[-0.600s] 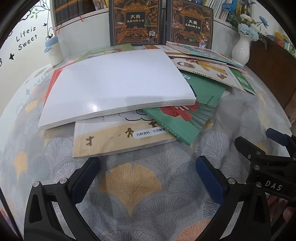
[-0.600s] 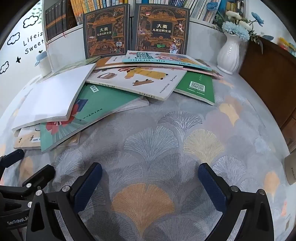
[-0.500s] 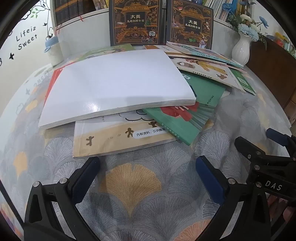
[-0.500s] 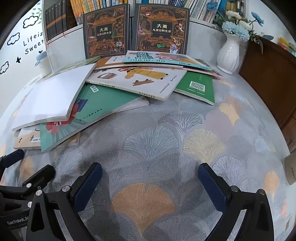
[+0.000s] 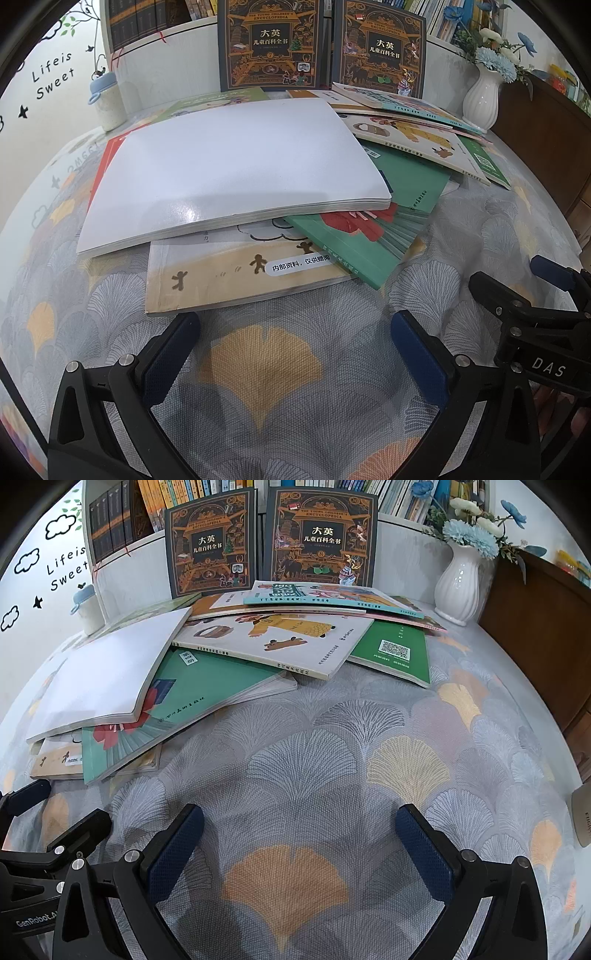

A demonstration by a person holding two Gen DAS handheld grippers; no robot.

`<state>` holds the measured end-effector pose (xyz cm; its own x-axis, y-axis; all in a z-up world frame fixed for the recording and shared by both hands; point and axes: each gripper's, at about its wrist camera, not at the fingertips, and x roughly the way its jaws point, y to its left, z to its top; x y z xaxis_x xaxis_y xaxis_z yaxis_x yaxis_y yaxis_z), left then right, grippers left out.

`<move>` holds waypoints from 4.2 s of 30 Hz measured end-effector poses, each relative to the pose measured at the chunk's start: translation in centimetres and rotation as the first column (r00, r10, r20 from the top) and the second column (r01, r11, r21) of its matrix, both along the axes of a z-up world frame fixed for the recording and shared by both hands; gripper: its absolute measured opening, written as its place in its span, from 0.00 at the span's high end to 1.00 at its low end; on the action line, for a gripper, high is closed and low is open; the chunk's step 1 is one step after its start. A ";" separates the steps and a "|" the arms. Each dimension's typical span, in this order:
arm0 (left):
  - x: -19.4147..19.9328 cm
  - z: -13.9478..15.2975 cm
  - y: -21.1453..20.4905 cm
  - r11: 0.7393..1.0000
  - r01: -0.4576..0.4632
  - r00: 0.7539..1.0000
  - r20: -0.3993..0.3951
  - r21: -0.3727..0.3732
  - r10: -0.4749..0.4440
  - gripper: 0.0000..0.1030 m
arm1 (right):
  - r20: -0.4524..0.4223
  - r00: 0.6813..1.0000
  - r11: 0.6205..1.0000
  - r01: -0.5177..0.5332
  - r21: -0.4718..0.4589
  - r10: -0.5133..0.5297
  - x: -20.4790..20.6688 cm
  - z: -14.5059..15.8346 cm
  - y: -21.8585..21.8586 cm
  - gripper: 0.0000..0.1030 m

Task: Organize books

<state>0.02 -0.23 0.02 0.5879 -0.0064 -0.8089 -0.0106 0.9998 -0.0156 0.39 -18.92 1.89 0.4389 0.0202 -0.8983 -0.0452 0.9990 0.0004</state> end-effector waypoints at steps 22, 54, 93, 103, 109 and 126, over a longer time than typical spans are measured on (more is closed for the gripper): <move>0.0 0.0 0.0 1.000 0.000 1.000 0.000 -0.001 0.000 0.00 | -0.001 1.000 1.000 0.000 0.011 0.000 -0.1 -0.1 0.1 0.00; 0.0 0.0 0.1 1.000 0.000 1.000 0.001 -0.002 0.000 0.00 | -0.002 1.000 1.000 -0.002 0.013 0.002 0.0 -0.1 0.0 0.00; 0.1 0.0 0.1 1.000 -0.009 1.000 0.000 -0.007 0.009 0.00 | -0.007 1.000 1.000 -0.023 0.005 0.023 0.5 -0.5 0.2 0.00; -0.1 0.2 0.6 0.999 0.025 0.999 -0.028 -0.020 -0.026 0.00 | -0.003 1.000 1.000 0.003 -0.020 -0.003 -0.1 -0.3 0.5 0.00; -0.2 0.1 0.8 0.996 0.082 0.996 -0.027 -0.019 -0.083 0.00 | -0.003 1.000 1.000 0.010 -0.005 -0.010 -0.2 -0.3 0.3 0.00; 4.2 6.9 13.5 0.999 -0.034 0.993 0.110 -0.030 0.037 0.18 | 0.019 0.949 0.902 -0.306 0.304 0.315 7.6 3.5 6.7 0.27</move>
